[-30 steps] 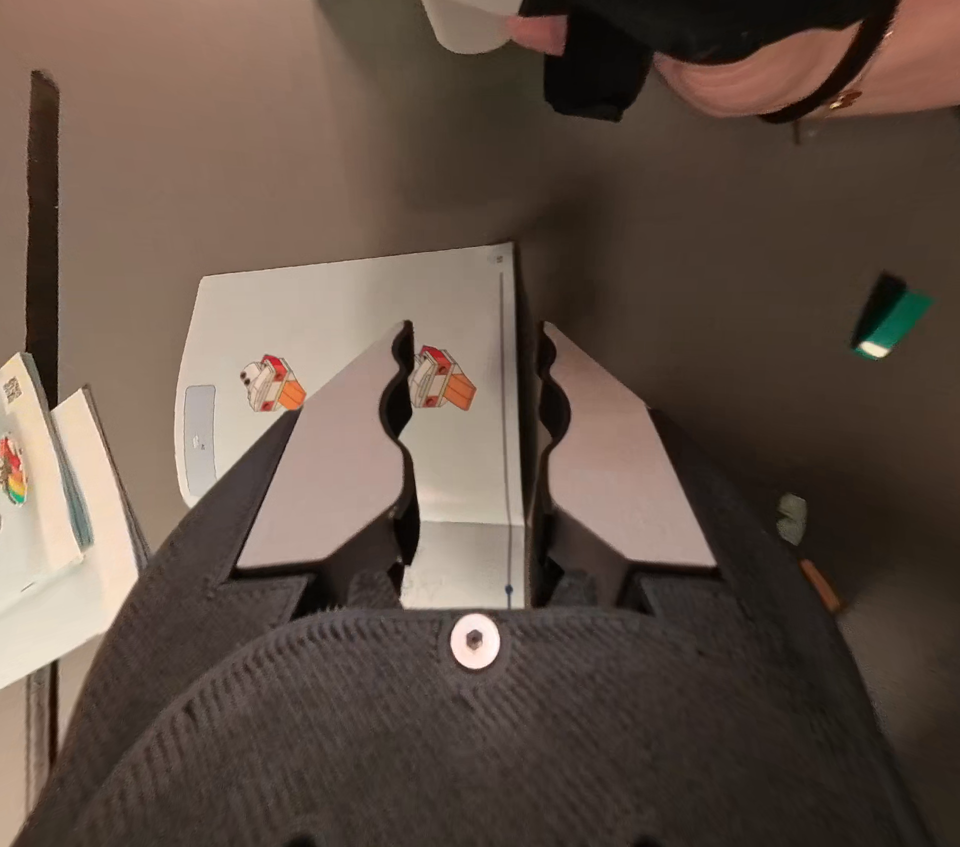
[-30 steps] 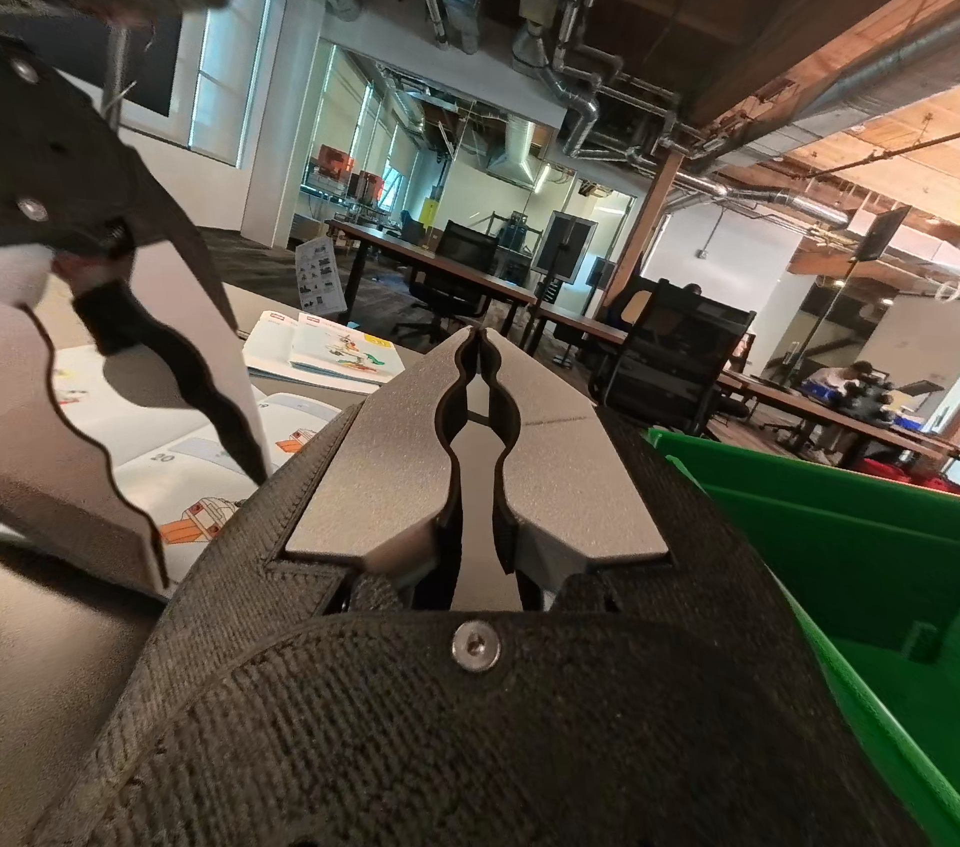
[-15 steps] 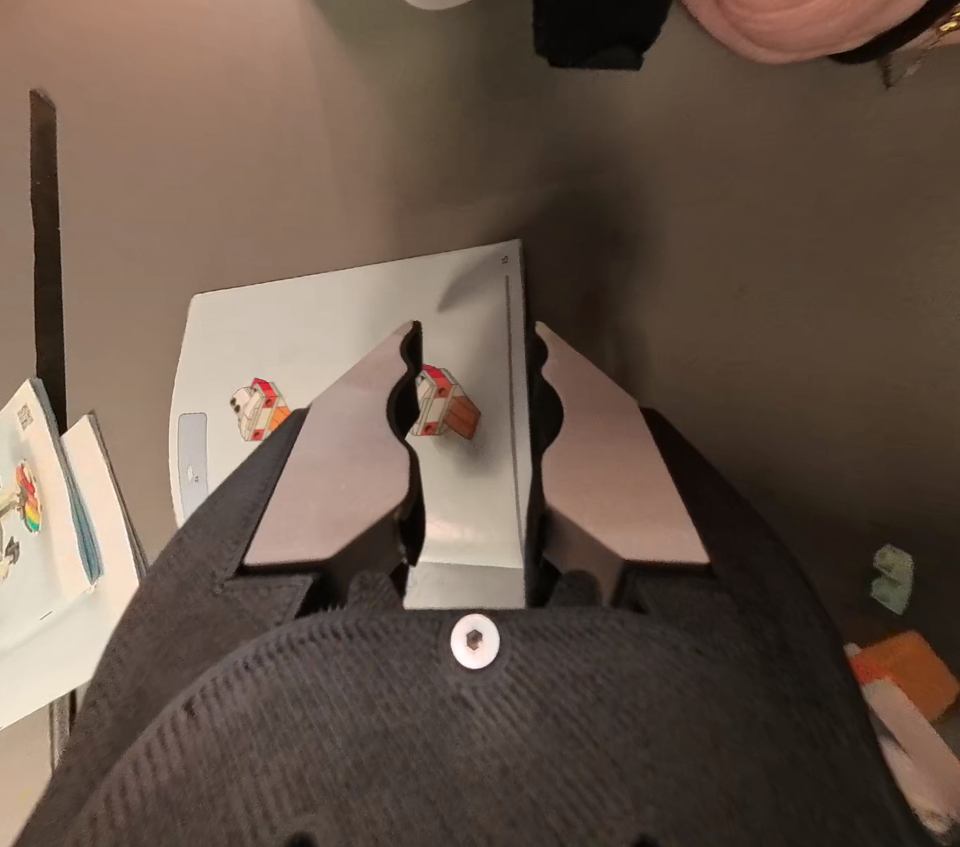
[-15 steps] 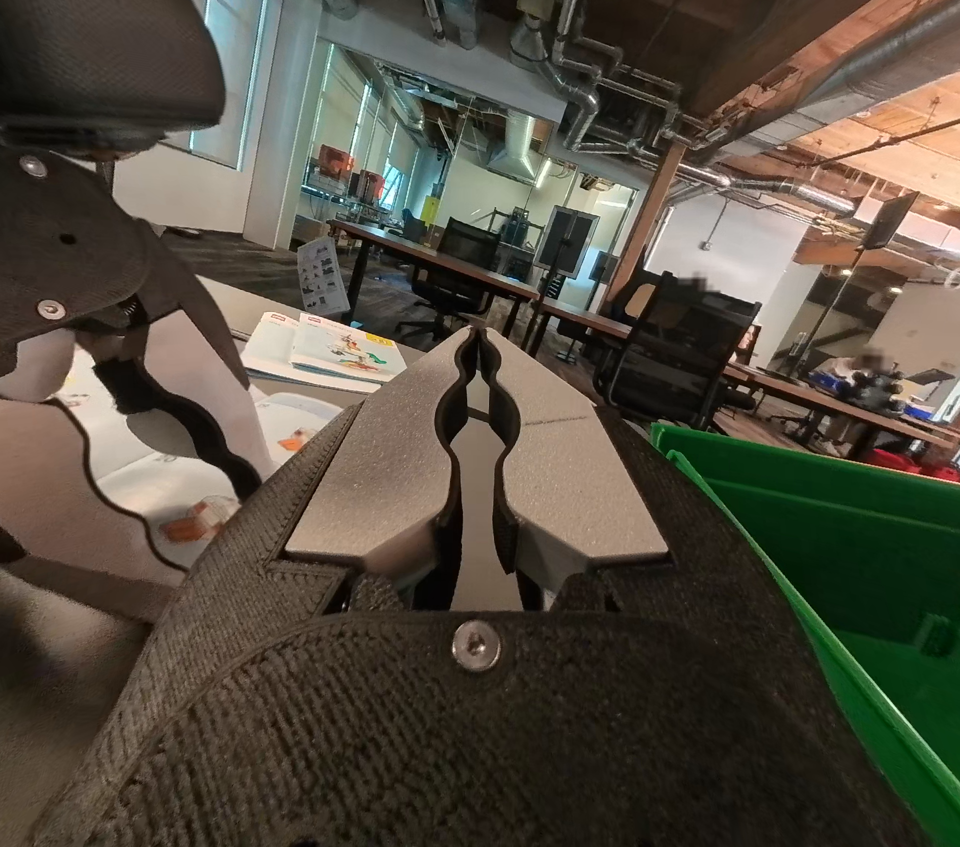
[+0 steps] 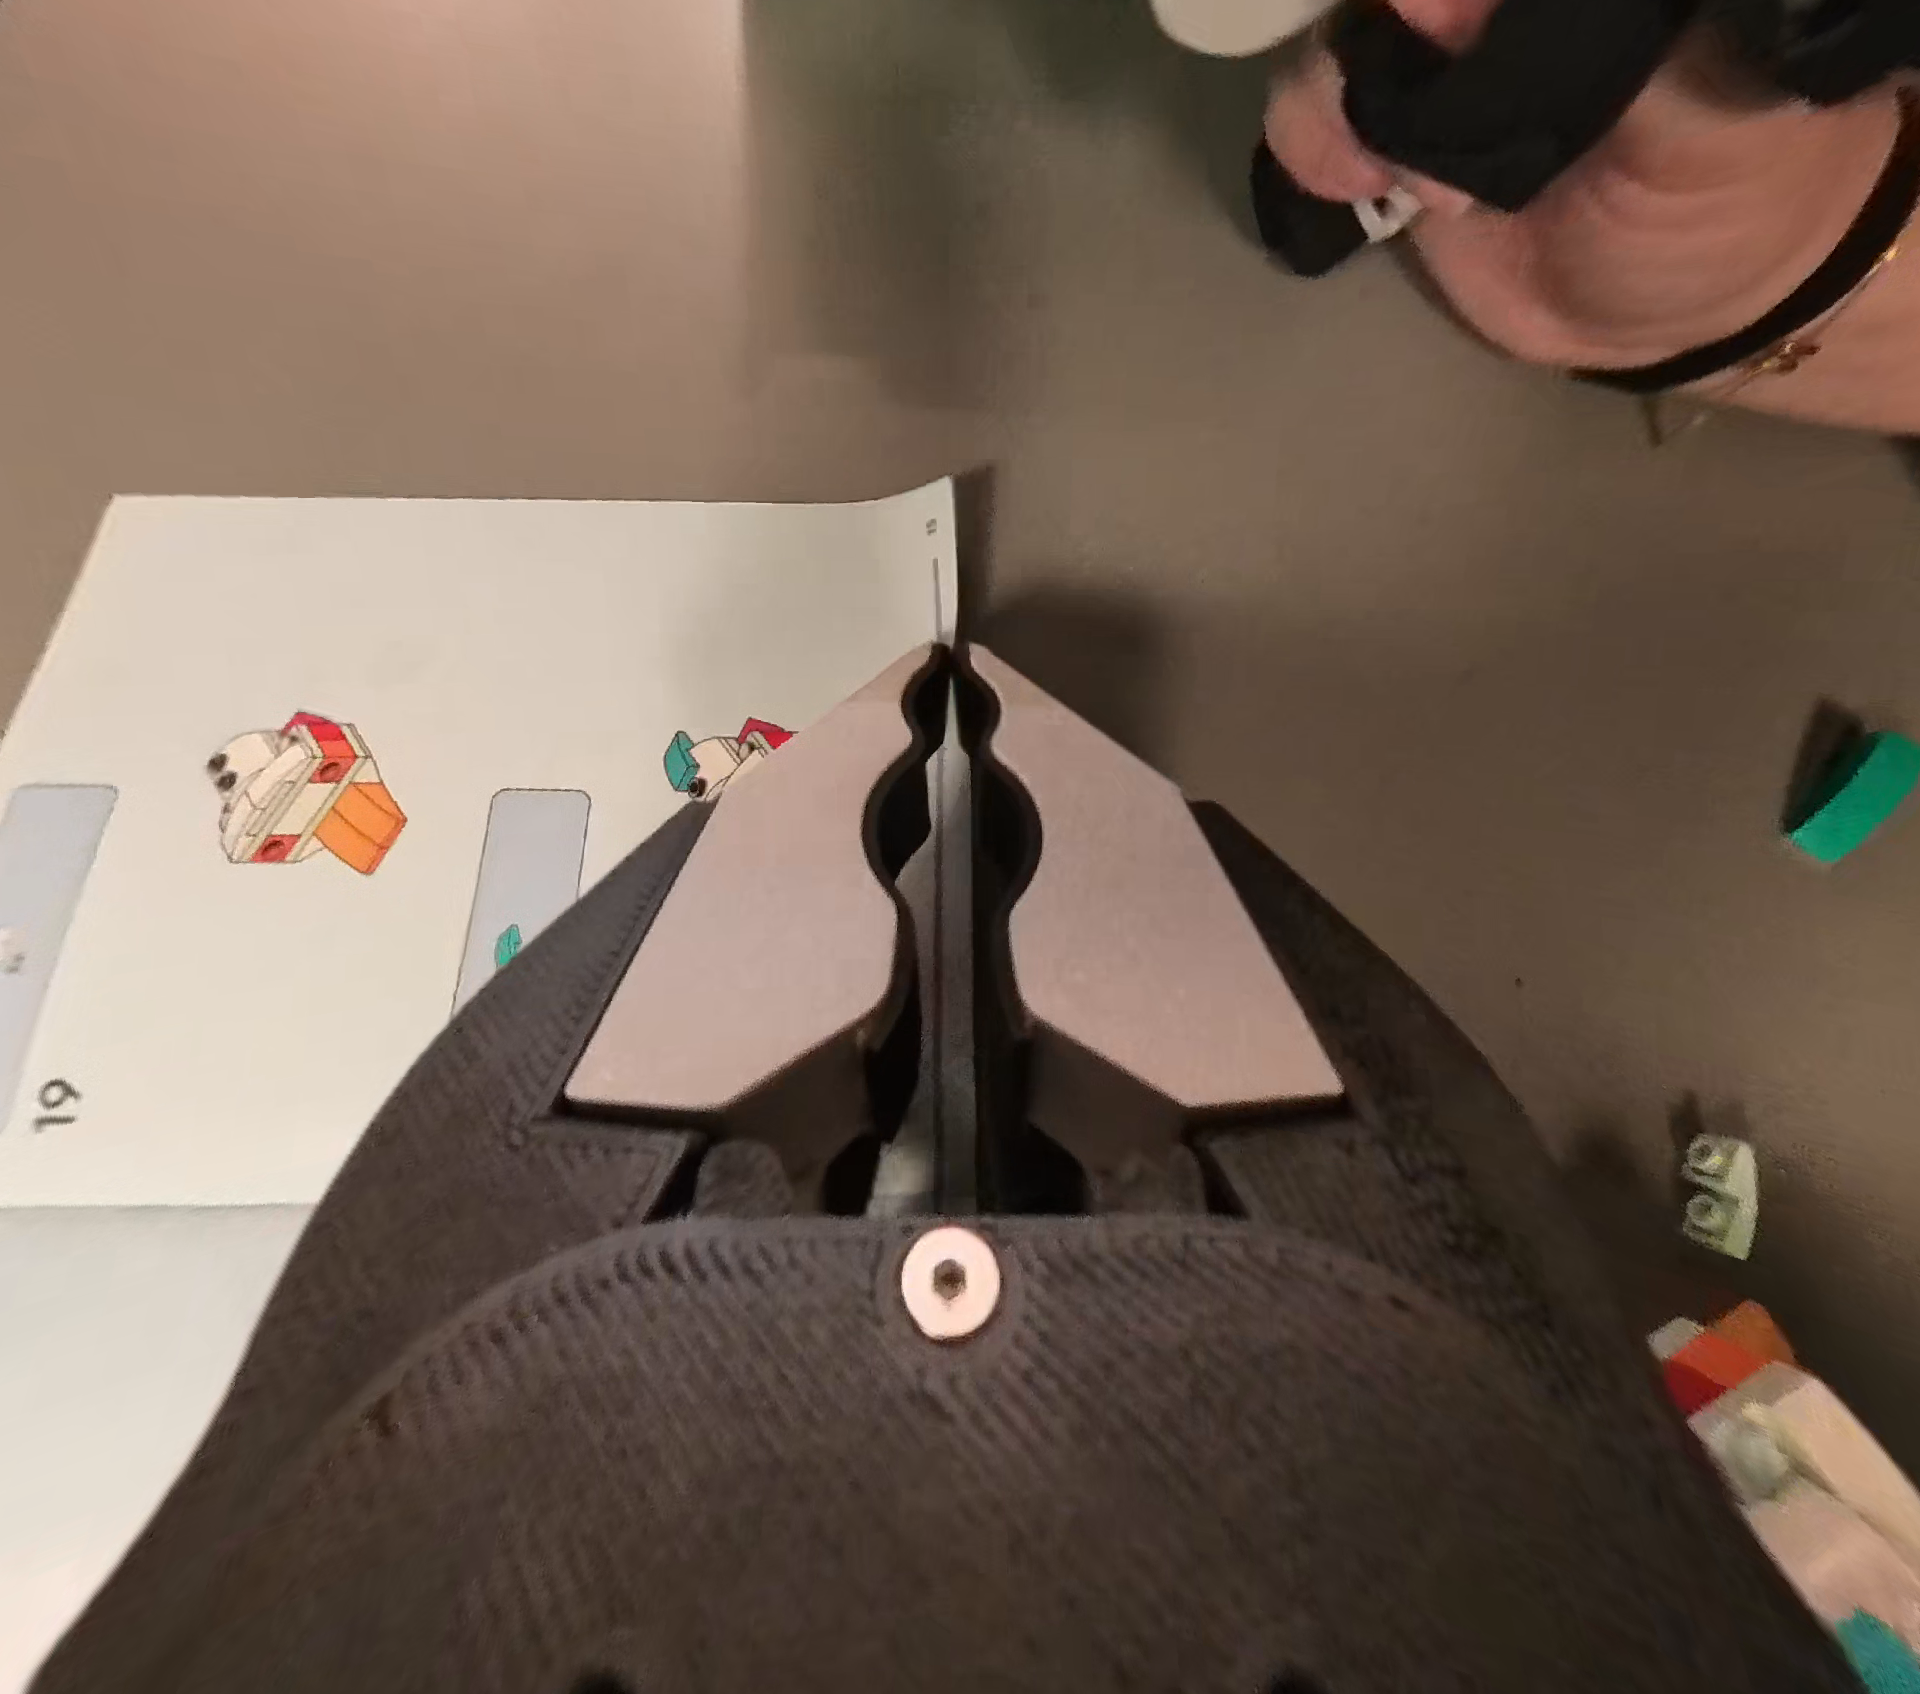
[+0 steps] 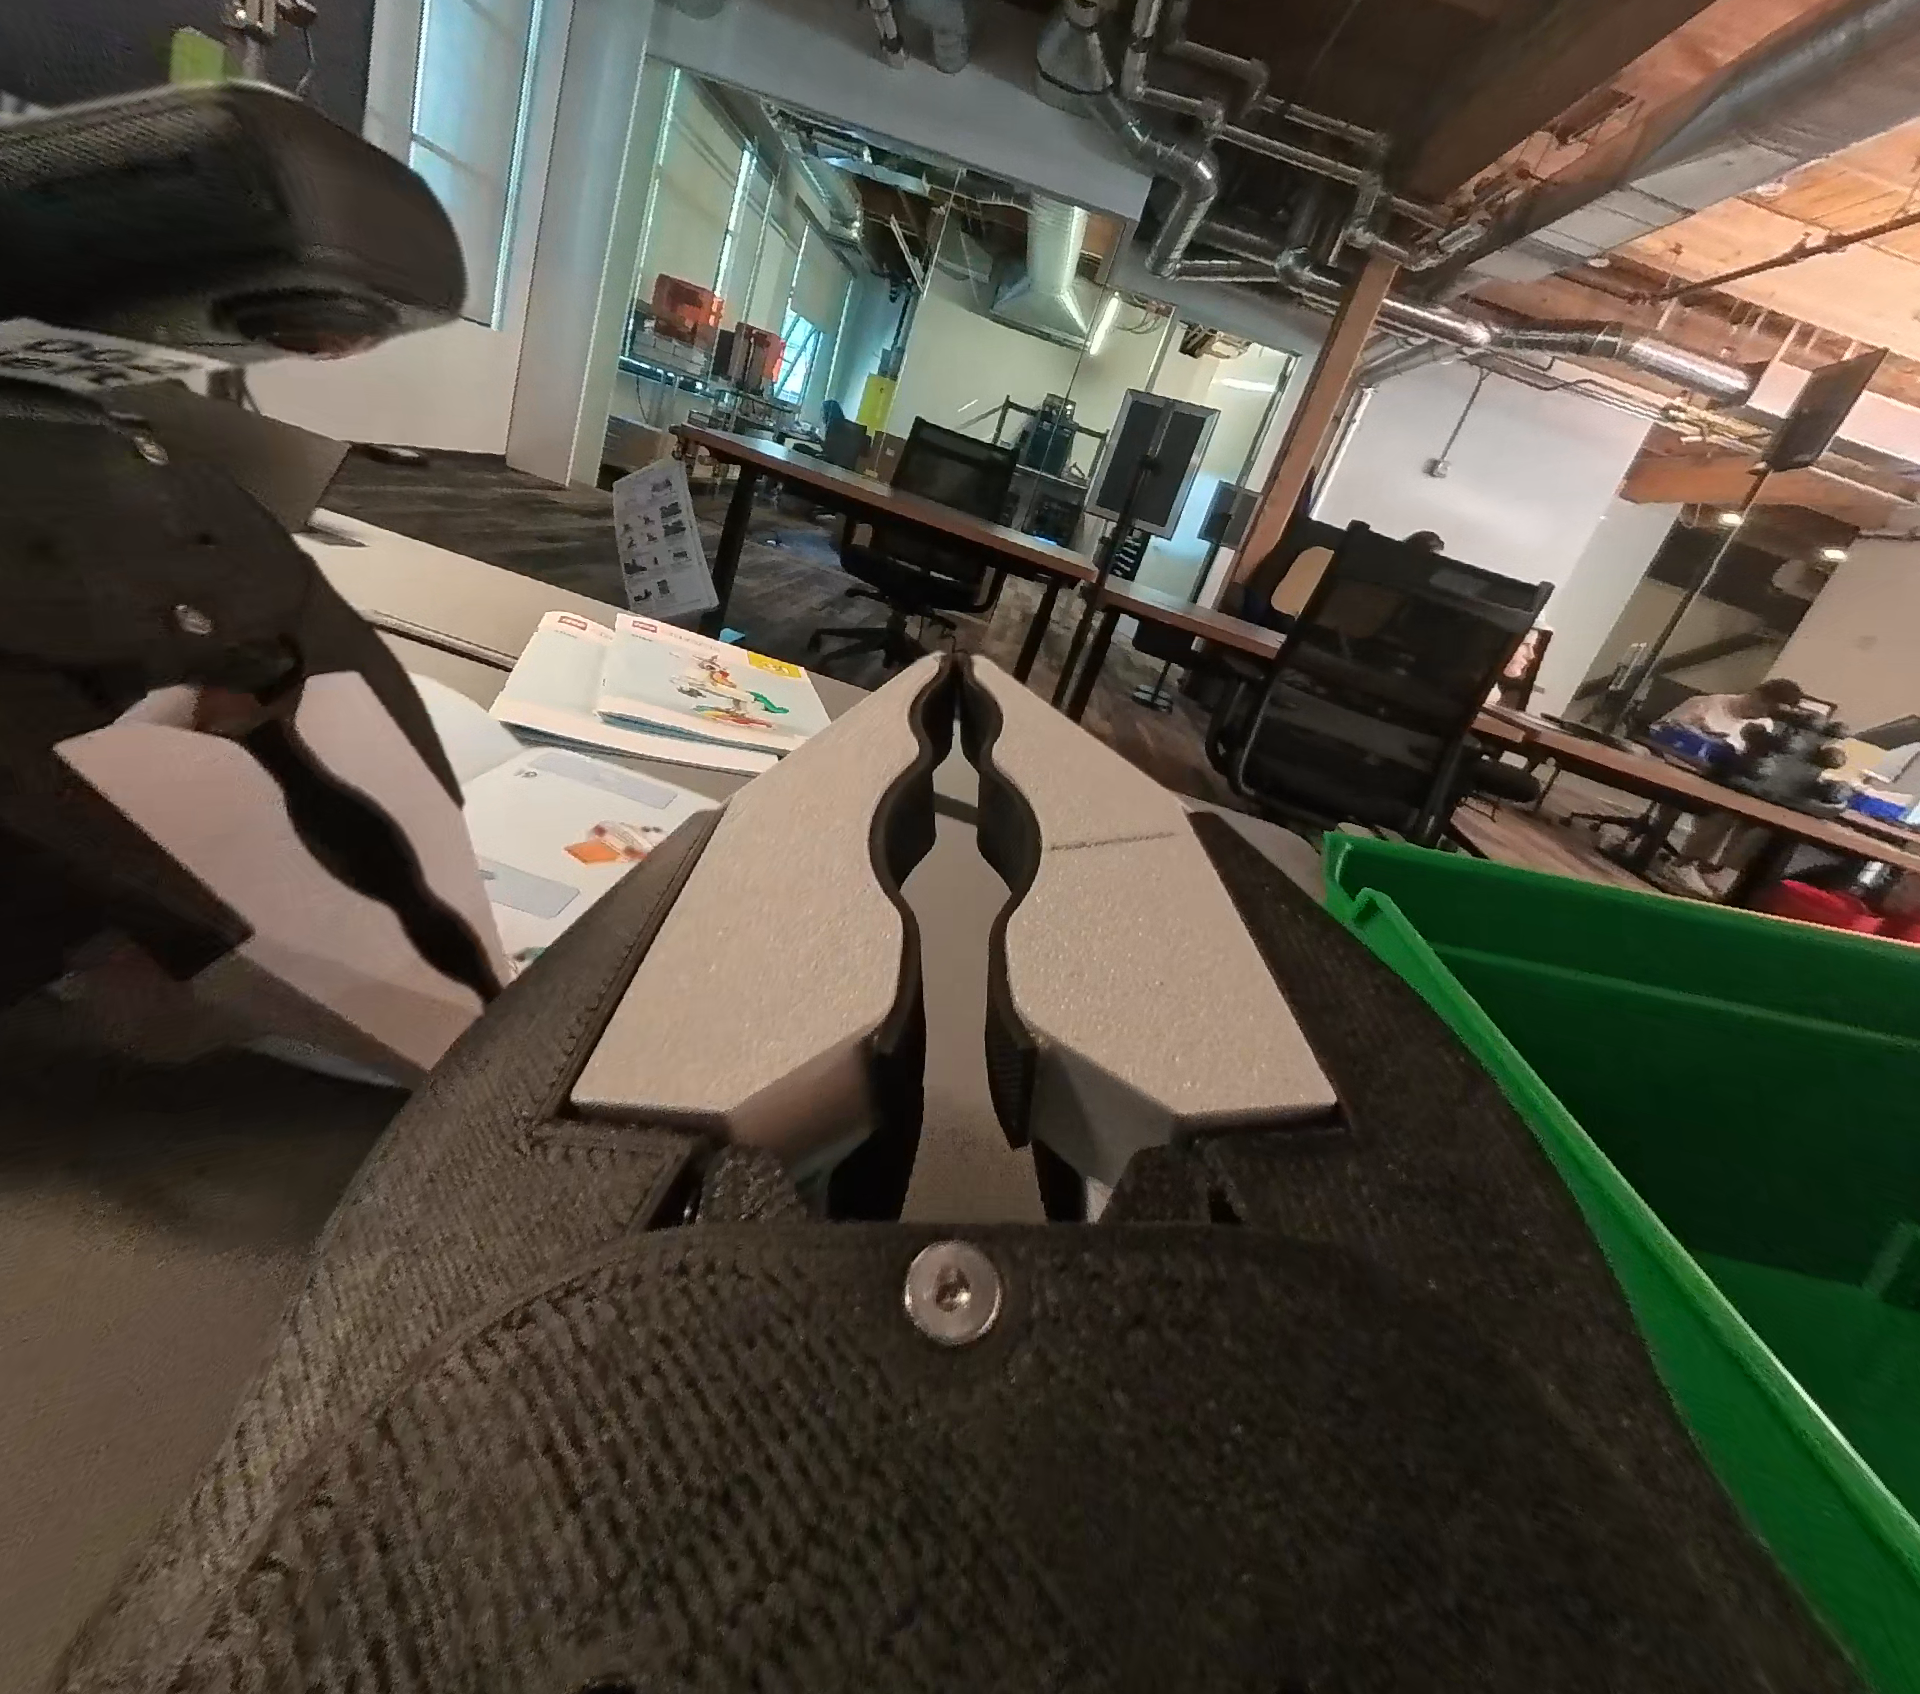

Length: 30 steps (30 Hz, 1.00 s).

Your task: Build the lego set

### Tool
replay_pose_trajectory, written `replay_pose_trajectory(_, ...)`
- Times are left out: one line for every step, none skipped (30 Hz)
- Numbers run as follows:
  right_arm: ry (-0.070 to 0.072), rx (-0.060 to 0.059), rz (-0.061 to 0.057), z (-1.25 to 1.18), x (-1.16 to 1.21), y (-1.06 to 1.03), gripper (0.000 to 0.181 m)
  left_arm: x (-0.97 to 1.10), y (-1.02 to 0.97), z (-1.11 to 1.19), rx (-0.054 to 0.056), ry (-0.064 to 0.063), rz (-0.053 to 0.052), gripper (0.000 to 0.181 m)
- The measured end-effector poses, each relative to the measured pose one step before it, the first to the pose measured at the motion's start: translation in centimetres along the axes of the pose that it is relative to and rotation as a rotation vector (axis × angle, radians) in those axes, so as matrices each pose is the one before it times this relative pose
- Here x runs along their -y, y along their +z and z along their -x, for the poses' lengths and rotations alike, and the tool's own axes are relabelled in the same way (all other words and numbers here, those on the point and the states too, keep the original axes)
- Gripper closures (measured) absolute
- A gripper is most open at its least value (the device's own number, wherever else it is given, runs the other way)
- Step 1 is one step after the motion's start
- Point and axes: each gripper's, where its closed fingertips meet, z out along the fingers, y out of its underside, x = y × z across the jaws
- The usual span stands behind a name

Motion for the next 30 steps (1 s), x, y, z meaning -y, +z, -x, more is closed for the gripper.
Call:
replay_pose_trajectory(0.0024, 0.0023, 0.0025, 0.032, -0.051, 0.016, 0.181, 0.021, -0.026, 0.089, -0.0140, -0.0258, -0.0020, 0.181)
replay_pose_trajectory(0.0036, 0.0039, 0.0032, 0.050, -0.068, 0.025, 0.181, 0.009, -0.021, 0.016, -0.0167, -0.0201, -0.0004, 0.181)
replay_pose_trajectory(0.0029, 0.0034, 0.0039, 0.042, -0.068, 0.030, 0.181, 0.021, -0.027, 0.023, -0.0173, -0.0216, -0.0018, 0.181)
replay_pose_trajectory(0.0014, 0.0028, 0.0036, 0.040, -0.068, 0.029, 0.181, 0.027, -0.048, 0.020, -0.0199, -0.0254, -0.0030, 0.181)
replay_pose_trajectory(0.0013, 0.0058, 0.0055, 0.080, -0.091, 0.046, 0.181, 0.050, -0.052, 0.023, -0.0232, -0.0307, -0.0045, 0.181)
replay_pose_trajectory(0.0017, 0.0079, 0.0092, 0.110, -0.163, 0.051, 0.181, 0.064, -0.063, 0.021, -0.0264, -0.0358, -0.0057, 0.181)
replay_pose_trajectory(-0.0028, 0.0107, 0.0159, 0.133, -0.268, 0.086, 0.181, 0.066, -0.082, 0.028, -0.0297, -0.0408, -0.0073, 0.181)
replay_pose_trajectory(-0.0087, 0.0145, 0.0239, 0.153, -0.376, 0.143, 0.181, 0.086, -0.093, 0.020, -0.0321, -0.0461, -0.0079, 0.181)
replay_pose_trajectory(-0.0165, 0.0171, 0.0256, 0.171, -0.361, 0.100, 0.181, 0.079, -0.091, 0.030, -0.0330, -0.0482, -0.0072, 0.181)
replay_pose_trajectory(-0.0205, 0.0020, 0.0206, -0.036, -0.310, 0.055, 0.181, 0.087, -0.080, 0.025, -0.0318, -0.0449, -0.0075, 0.181)
replay_pose_trajectory(-0.0164, -0.0120, 0.0153, -0.241, -0.255, 0.011, 0.181, 0.084, -0.083, 0.002, -0.0280, -0.0373, -0.0060, 0.181)
replay_pose_trajectory(-0.0065, -0.0104, 0.0105, -0.224, -0.181, 0.007, 0.181, 0.046, -0.042, -0.007, -0.0224, -0.0280, -0.0029, 0.181)
replay_pose_trajectory(0.0023, -0.0030, 0.0035, -0.098, -0.061, 0.005, 0.181, 0.031, -0.036, -0.002, -0.0168, -0.0199, -0.0011, 0.181)
replay_pose_trajectory(0.0034, -0.0007, -0.0008, -0.046, 0.010, -0.006, 0.181, 0.007, -0.010, -0.011, -0.0125, -0.0126, 0.0009, 0.181)
replay_pose_trajectory(0.0004, -0.0016, -0.0002, -0.020, 0.003, 0.001, 0.181, -0.015, 0.002, -0.024, -0.0088, -0.0068, 0.0020, 0.181)
replay_pose_trajectory(-0.0035, 0.0004, 0.0015, 0.043, -0.020, 0.015, 0.181, -0.015, 0.002, -0.023, -0.0069, -0.0047, 0.0018, 0.181)
replay_pose_trajectory(-0.0069, 0.0027, 0.0020, 0.100, -0.019, 0.017, 0.181, -0.054, 0.035, -0.004, -0.0040, -0.0017, 0.0050, 0.181)
replay_pose_trajectory(-0.0089, 0.0024, 0.0017, 0.119, -0.010, 0.025, 0.181, -0.035, 0.022, 0.045, 0.0022, 0.0010, 0.0048, 0.181)
replay_pose_trajectory(-0.0093, 0.0025, 0.0013, 0.126, -0.007, 0.006, 0.181, -0.002, -0.010, -0.006, -0.0022, -0.0005, 0.0004, 0.181)
replay_pose_trajectory(-0.0083, 0.0035, 0.0011, 0.129, -0.012, 0.015, 0.181, 0.012, -0.015, -0.003, -0.0055, -0.0049, -0.0006, 0.181)
replay_pose_trajectory(-0.0065, 0.0031, 0.0009, 0.101, -0.002, 0.019, 0.181, 0.000, -0.013, -0.002, -0.0048, -0.0046, -0.0001, 0.181)
replay_pose_trajectory(-0.0042, 0.0022, -0.0002, 0.078, 0.005, -0.001, 0.181, 0.004, -0.019, -0.004, -0.0039, -0.0035, 0.0002, 0.181)
replay_pose_trajectory(-0.0011, 0.0009, -0.0009, 0.021, 0.010, -0.009, 0.181, 0.000, -0.005, -0.003, -0.0038, -0.0035, 0.0002, 0.180)
replay_pose_trajectory(0.0011, 0.0002, -0.0004, -0.003, 0.000, 0.003, 0.181, 0.013, -0.018, -0.003, -0.0049, -0.0046, 0.0001, 0.180)
replay_pose_trajectory(0.0021, -0.0001, -0.0004, -0.017, 0.004, -0.011, 0.181, 0.001, -0.009, -0.011, -0.0054, -0.0049, 0.0006, 0.180)
replay_pose_trajectory(0.0021, -0.0003, -0.0008, -0.019, 0.008, 0.006, 0.181, 0.003, -0.021, -0.017, -0.0055, -0.0036, -0.0002, 0.180)
replay_pose_trajectory(0.0012, 0.0000, -0.0002, -0.009, 0.006, 0.002, 0.181, 0.003, -0.006, -0.016, -0.0051, -0.0030, 0.0000, 0.180)
replay_pose_trajectory(0.0000, 0.0009, 0.0007, 0.007, -0.013, 0.002, 0.181, 0.005, -0.018, -0.019, -0.0039, -0.0021, -0.0002, 0.180)
replay_pose_trajectory(-0.0013, 0.0009, 0.0010, 0.024, -0.007, 0.014, 0.181, -0.003, -0.007, -0.011, -0.0032, -0.0025, 0.0001, 0.180)
replay_pose_trajectory(-0.0028, 0.0015, 0.0012, 0.055, -0.016, 0.011, 0.181, 0.008, -0.012, -0.005, -0.0036, -0.0033, 0.0002, 0.180)
